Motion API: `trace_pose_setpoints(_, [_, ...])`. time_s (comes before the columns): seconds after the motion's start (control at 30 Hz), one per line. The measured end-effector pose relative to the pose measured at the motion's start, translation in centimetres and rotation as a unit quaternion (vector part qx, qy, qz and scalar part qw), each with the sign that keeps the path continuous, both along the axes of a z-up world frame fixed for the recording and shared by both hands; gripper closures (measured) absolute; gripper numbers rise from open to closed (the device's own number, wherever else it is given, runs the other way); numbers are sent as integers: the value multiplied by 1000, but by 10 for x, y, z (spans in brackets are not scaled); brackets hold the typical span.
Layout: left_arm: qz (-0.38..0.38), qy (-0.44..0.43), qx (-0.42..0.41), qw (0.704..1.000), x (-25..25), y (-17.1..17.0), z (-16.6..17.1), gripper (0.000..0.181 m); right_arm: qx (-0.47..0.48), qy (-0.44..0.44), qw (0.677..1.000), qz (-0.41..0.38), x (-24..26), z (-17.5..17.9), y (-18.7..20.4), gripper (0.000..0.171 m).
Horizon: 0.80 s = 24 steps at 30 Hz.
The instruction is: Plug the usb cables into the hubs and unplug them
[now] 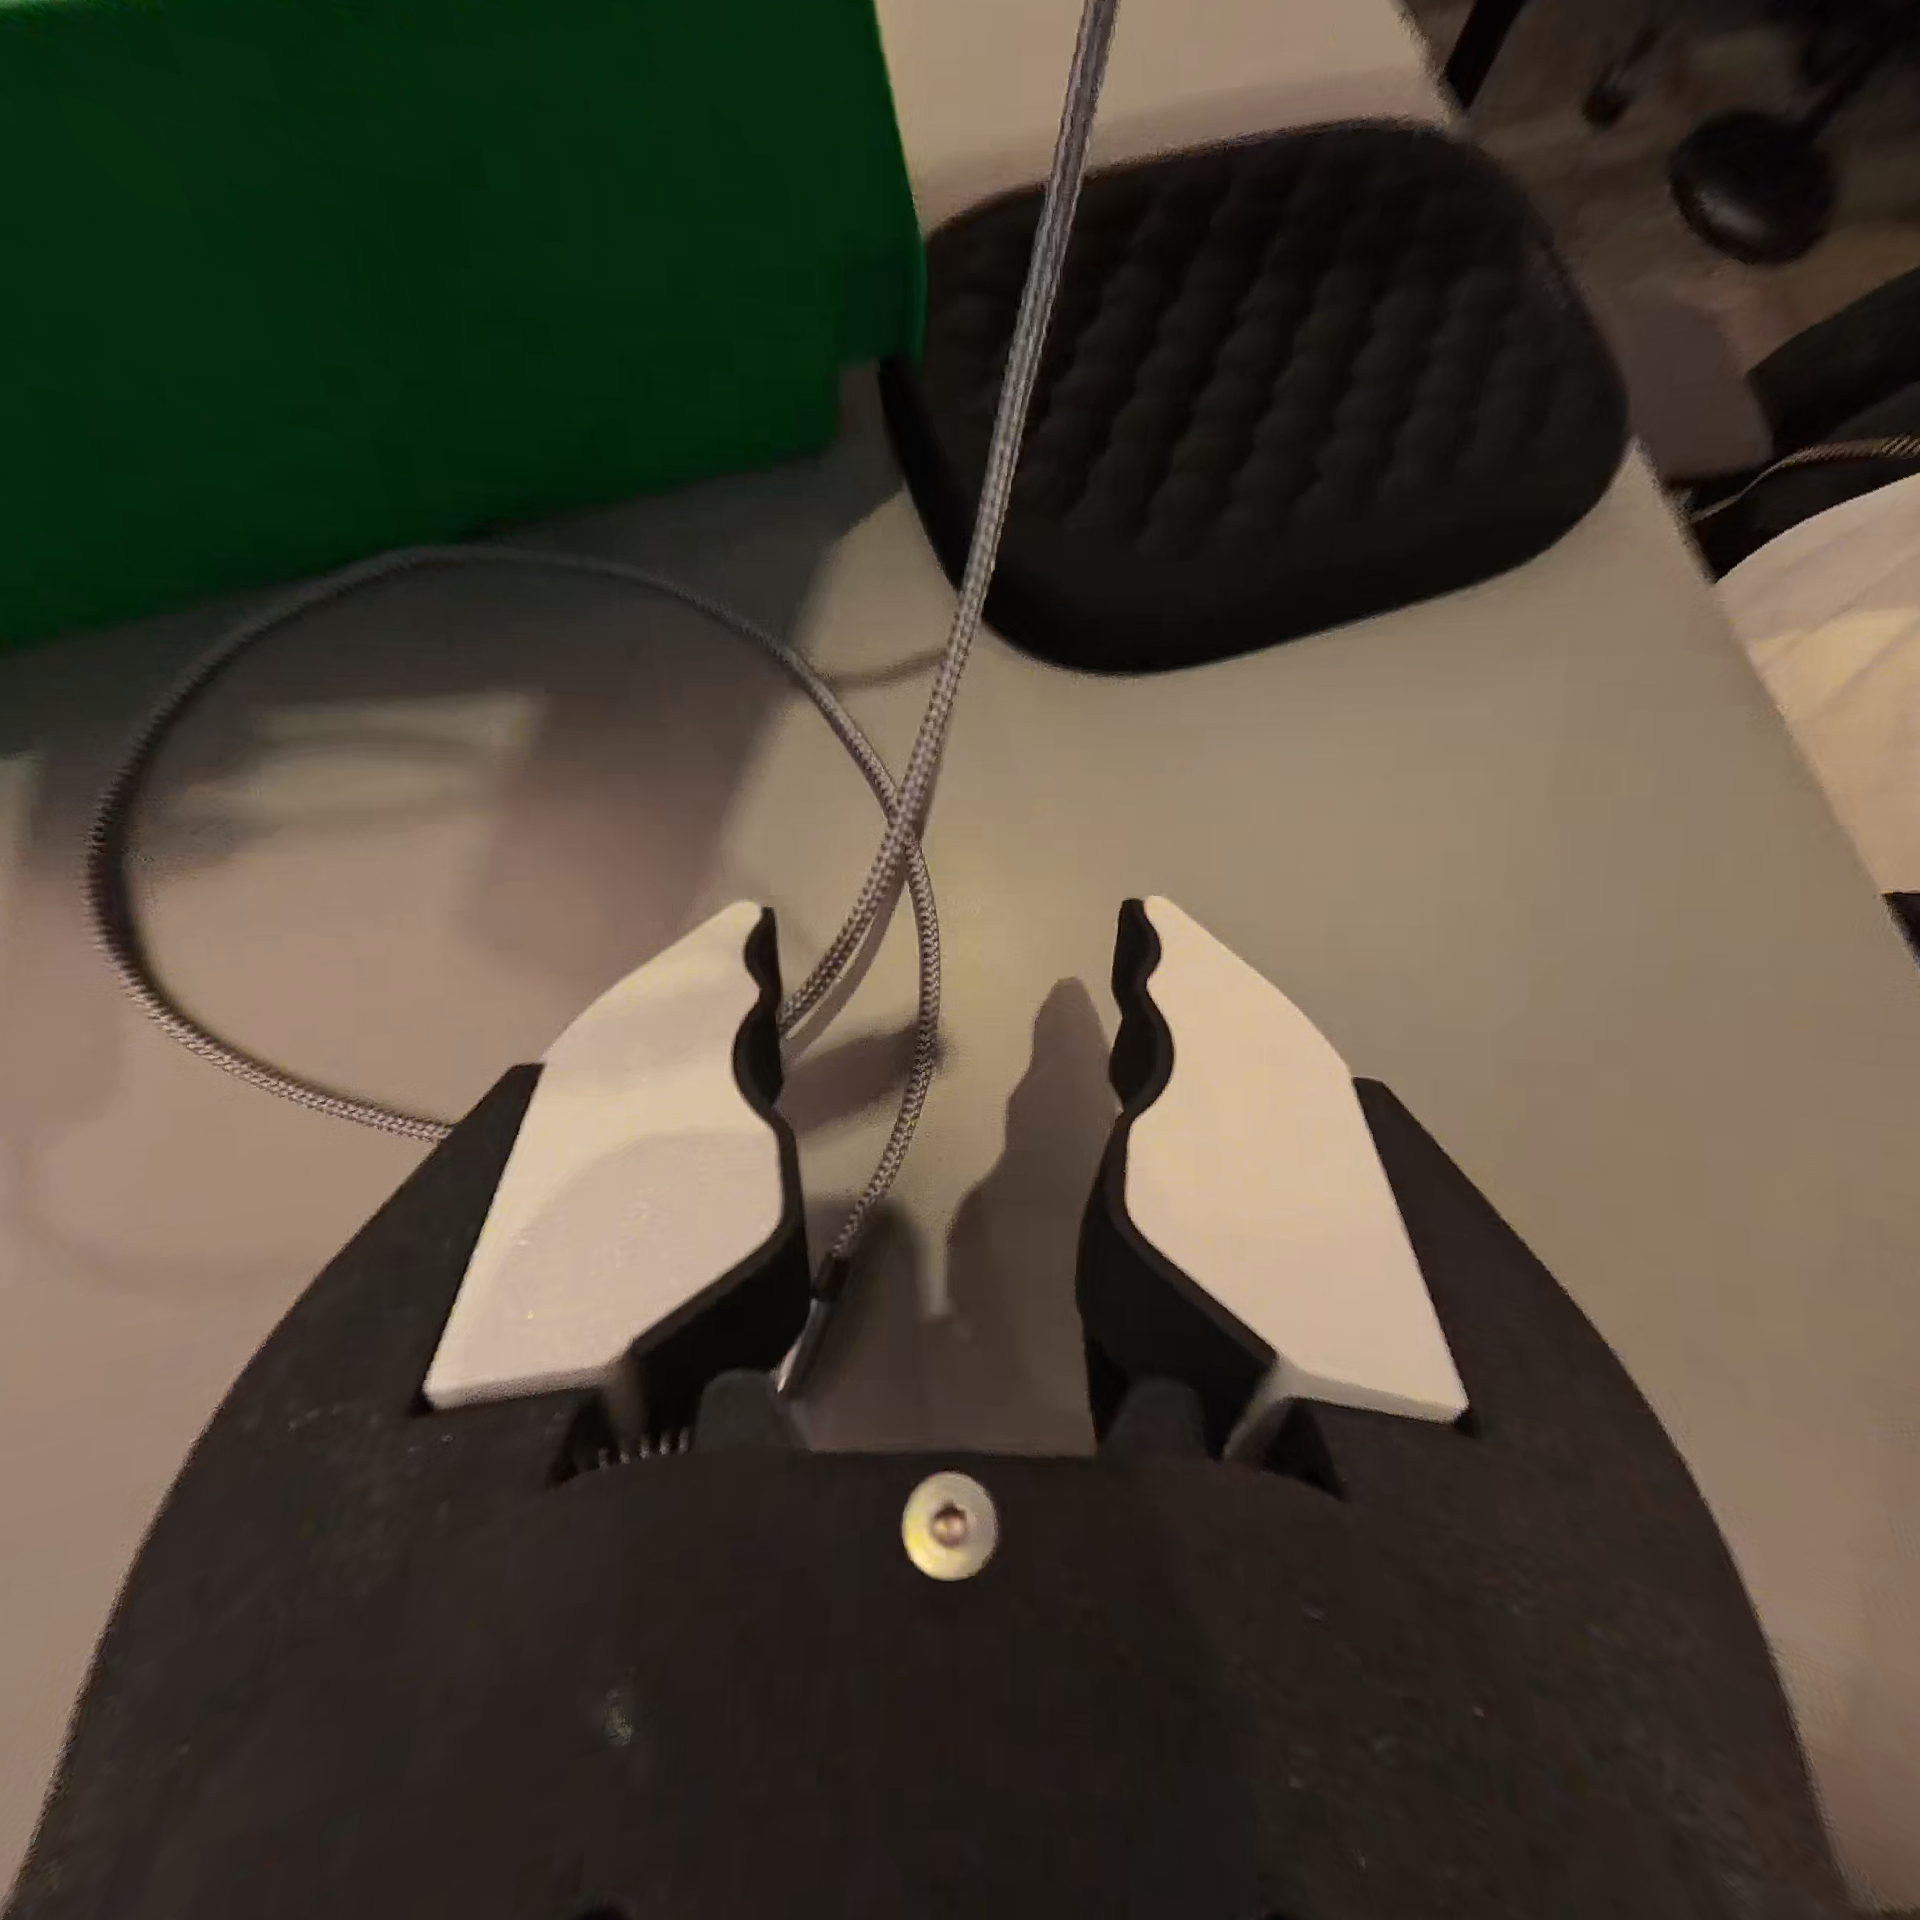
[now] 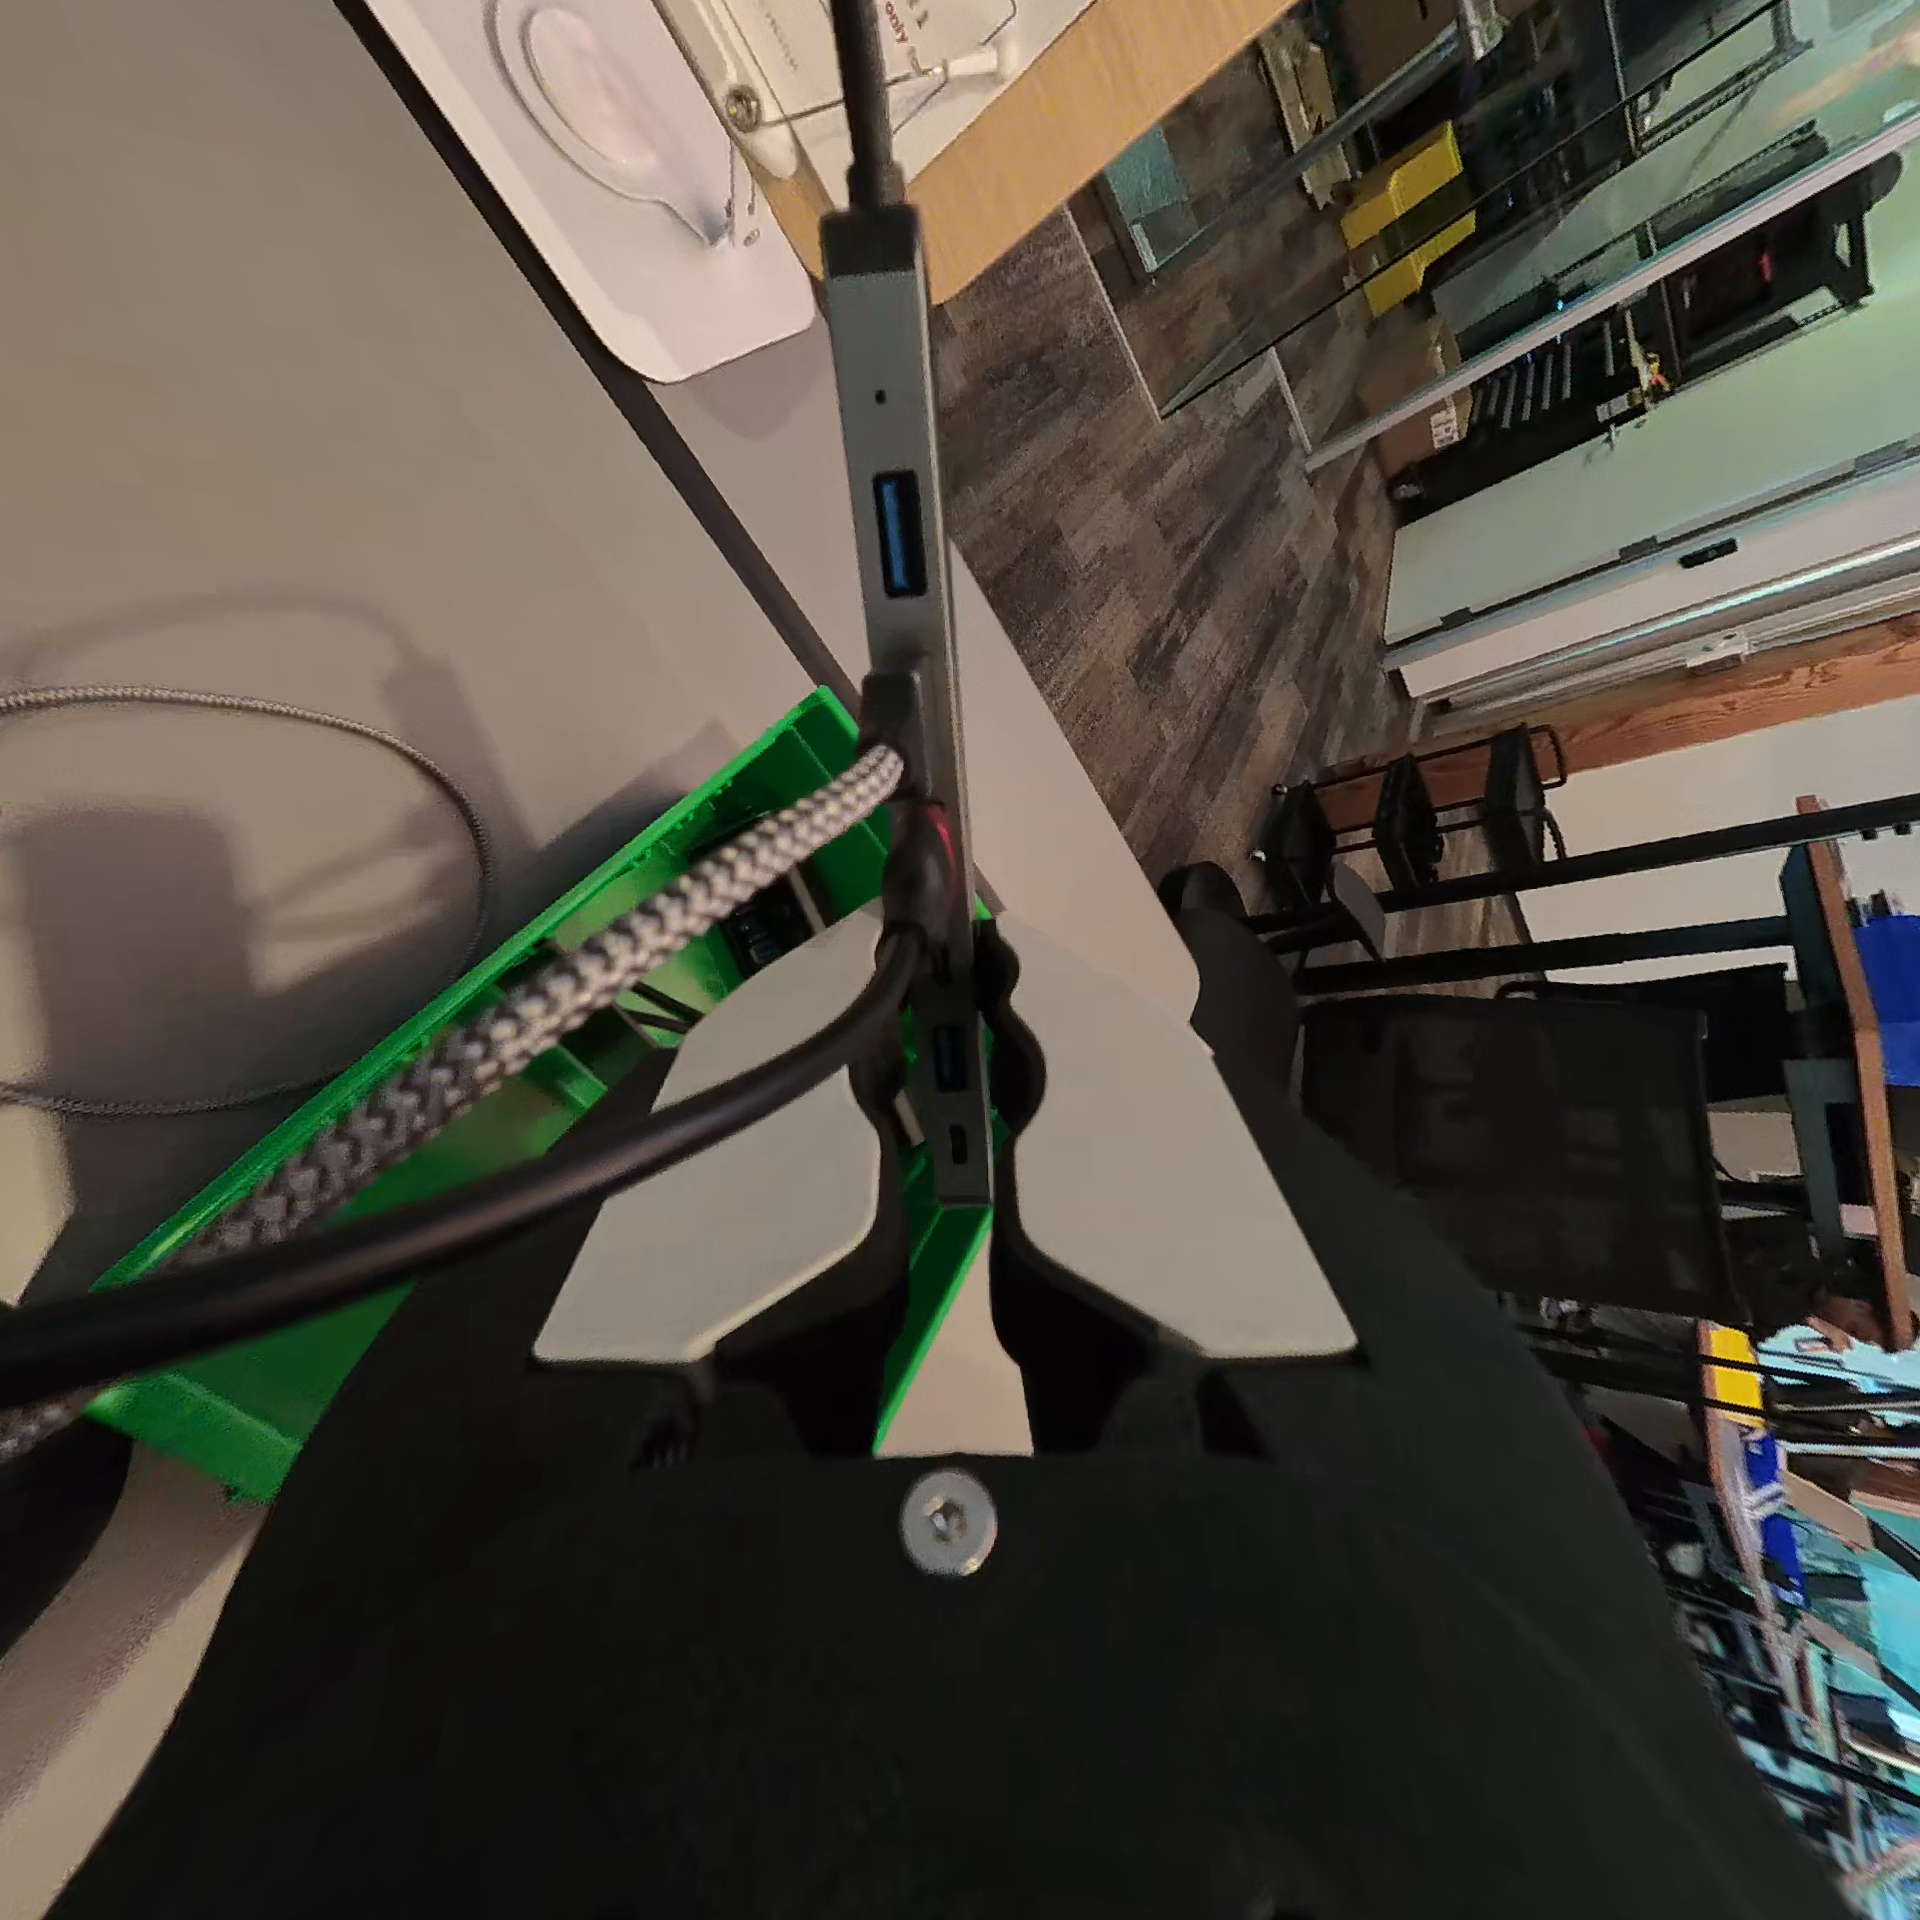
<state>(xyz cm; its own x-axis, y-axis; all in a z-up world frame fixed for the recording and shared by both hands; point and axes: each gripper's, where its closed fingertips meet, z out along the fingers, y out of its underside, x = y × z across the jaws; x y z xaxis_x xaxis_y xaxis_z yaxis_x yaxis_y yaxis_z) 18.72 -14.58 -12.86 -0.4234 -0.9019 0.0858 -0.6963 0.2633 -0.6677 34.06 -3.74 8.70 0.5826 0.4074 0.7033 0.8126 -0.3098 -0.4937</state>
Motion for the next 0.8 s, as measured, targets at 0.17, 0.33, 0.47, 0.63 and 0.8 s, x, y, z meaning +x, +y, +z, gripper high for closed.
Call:
trace_pose_setpoints(0.17, [1, 67, 84, 994, -3, 6, -35, 125, 11, 20, 1000, 4, 8, -6, -12, 158])
trace_pose_setpoints(0.33, [3, 64, 94, 993, -6, 9, -34, 154, 14, 22, 1000, 4, 18, -11, -24, 158])
trace_pose_setpoints(0.47, [36, 112, 102, 988, -13, 20, -33, 177, 16, 32, 999, 12, 20, -14, -30, 158])
trace_pose_setpoints(0.63, [66, 35, 25, 997, -13, 21, 21, 178, 2, 61, 998, 10, 25, -24, -30, 159])
trace_pose_setpoints(0.8, [90, -106, -38, 990, -13, 26, 122, 178, -74, 83, 991, -73, 66, -39, -14, 158])
